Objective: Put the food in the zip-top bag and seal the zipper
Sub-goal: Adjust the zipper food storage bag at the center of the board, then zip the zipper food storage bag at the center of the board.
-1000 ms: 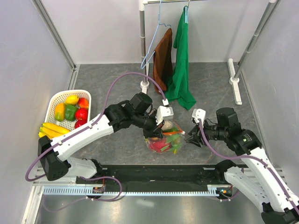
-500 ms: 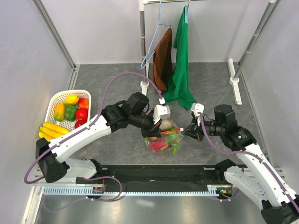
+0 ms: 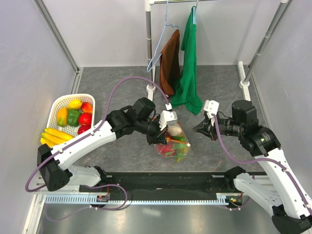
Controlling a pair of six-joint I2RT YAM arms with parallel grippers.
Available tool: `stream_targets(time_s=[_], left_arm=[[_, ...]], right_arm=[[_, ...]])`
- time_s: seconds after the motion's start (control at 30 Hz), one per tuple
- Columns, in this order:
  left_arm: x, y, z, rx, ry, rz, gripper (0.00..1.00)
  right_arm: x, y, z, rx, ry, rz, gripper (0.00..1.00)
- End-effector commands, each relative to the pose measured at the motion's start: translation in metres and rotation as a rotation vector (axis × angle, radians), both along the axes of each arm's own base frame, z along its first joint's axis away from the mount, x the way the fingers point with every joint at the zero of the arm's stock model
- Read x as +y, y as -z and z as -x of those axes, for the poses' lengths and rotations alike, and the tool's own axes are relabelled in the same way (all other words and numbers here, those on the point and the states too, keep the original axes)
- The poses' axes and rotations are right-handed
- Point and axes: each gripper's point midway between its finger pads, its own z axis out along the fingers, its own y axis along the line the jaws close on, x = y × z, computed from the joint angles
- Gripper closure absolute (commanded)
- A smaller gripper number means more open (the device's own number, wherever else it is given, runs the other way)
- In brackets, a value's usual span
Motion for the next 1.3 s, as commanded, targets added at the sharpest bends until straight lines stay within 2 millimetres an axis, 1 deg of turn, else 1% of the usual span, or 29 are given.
stream_targets(time_s=[0.0, 0.03, 0.1, 0.13, 0.17, 0.2, 0.23, 0.27, 0.33, 0.37, 0.4, 0.43, 0.5, 0.53, 0.6, 0.67, 0.7, 0.77, 0.8, 0.87, 0.9, 0.97, 1.0, 1.03, 1.1, 1.23, 1.27], left_arm=[[-0.004, -0.024, -0.006, -0.059, 0.008, 0.06, 0.98], [-0.005, -0.024, -0.006, -0.054, 0.006, 0.061, 0.98], [-0.006, -0.026, -0.006, -0.046, 0.001, 0.062, 0.98], [-0.008, -0.023, -0.008, -0.037, -0.003, 0.056, 0.98], [-0.009, -0.024, -0.009, -0.033, -0.012, 0.056, 0.98], [-0.01, -0.025, -0.01, -0.022, -0.023, 0.057, 0.98], [-0.012, -0.024, -0.012, -0.013, -0.031, 0.055, 0.98], [-0.014, -0.027, -0.016, -0.012, -0.043, 0.067, 0.98], [-0.016, -0.028, -0.021, 0.021, -0.074, 0.081, 0.98], [-0.018, -0.029, -0.024, 0.034, -0.086, 0.084, 0.98], [-0.018, -0.031, -0.031, 0.057, -0.113, 0.098, 0.98], [-0.018, -0.031, -0.034, 0.077, -0.128, 0.101, 0.98], [-0.019, -0.034, -0.05, 0.139, -0.181, 0.122, 0.98], [-0.019, -0.035, -0.054, 0.155, -0.193, 0.131, 0.98], [-0.021, -0.039, -0.061, 0.163, -0.2, 0.149, 0.98], [-0.022, -0.04, -0.063, 0.151, -0.2, 0.157, 0.98], [-0.023, -0.041, -0.063, 0.149, -0.197, 0.164, 0.98], [-0.024, -0.044, -0.063, 0.15, -0.194, 0.171, 0.98], [-0.024, -0.045, -0.063, 0.146, -0.195, 0.173, 0.98], [-0.023, -0.046, -0.063, 0.145, -0.194, 0.174, 0.98], [-0.023, -0.046, -0.062, 0.144, -0.195, 0.175, 0.98], [-0.023, -0.045, -0.062, 0.143, -0.192, 0.174, 0.98], [-0.022, -0.045, -0.062, 0.144, -0.193, 0.174, 0.98], [-0.022, -0.045, -0.062, 0.144, -0.193, 0.177, 0.98], [-0.022, -0.045, -0.06, 0.149, -0.188, 0.179, 0.98], [-0.021, -0.046, -0.058, 0.149, -0.182, 0.184, 0.98], [-0.021, -0.045, -0.057, 0.151, -0.18, 0.184, 0.98]], right_arm=[[-0.002, 0.018, 0.001, 0.009, -0.016, 0.038, 1.0], [-0.004, 0.021, -0.001, 0.017, -0.004, 0.048, 1.0], [-0.006, 0.025, 0.001, 0.024, -0.008, 0.072, 0.89], [-0.009, 0.028, 0.009, 0.051, -0.027, 0.089, 0.79], [-0.01, 0.028, 0.015, 0.048, -0.041, 0.092, 0.56], [-0.011, 0.03, 0.02, 0.046, -0.054, 0.097, 0.47], [-0.013, 0.035, 0.025, 0.062, -0.056, 0.098, 0.41], [-0.015, 0.032, 0.031, 0.043, -0.053, 0.083, 0.34], [-0.016, 0.036, 0.037, 0.025, -0.063, 0.07, 0.3], [-0.016, 0.033, 0.039, -0.002, -0.057, 0.054, 0.29], [-0.016, 0.033, 0.038, -0.008, -0.052, 0.046, 0.28], [-0.016, 0.038, 0.039, -0.01, -0.057, 0.048, 0.29], [-0.016, 0.042, 0.038, -0.018, -0.066, 0.056, 0.3], [-0.016, 0.049, 0.036, -0.024, -0.074, 0.065, 0.3], [-0.011, 0.057, 0.028, -0.031, -0.08, 0.058, 0.33], [-0.005, 0.058, 0.023, -0.021, -0.085, 0.032, 0.34], [0.0, 0.056, 0.016, -0.041, -0.087, 0.007, 0.34], [0.006, 0.057, 0.009, -0.006, -0.068, -0.024, 0.35], [0.009, 0.053, 0.001, -0.022, -0.057, -0.043, 0.36], [0.013, 0.053, -0.005, 0.012, -0.035, -0.065, 0.38], [0.016, 0.048, -0.008, 0.004, -0.035, -0.081, 0.38], [0.018, 0.045, -0.009, 0.025, -0.026, -0.103, 0.45], [0.019, 0.041, -0.012, 0.013, -0.02, -0.117, 0.48], [0.018, 0.039, -0.014, 0.008, -0.002, -0.124, 0.54], [0.018, 0.038, -0.016, 0.001, 0.014, -0.138, 0.61], [0.018, 0.039, -0.017, 0.0, 0.027, -0.154, 0.63], [0.018, 0.041, -0.017, 0.002, 0.031, -0.154, 0.66]])
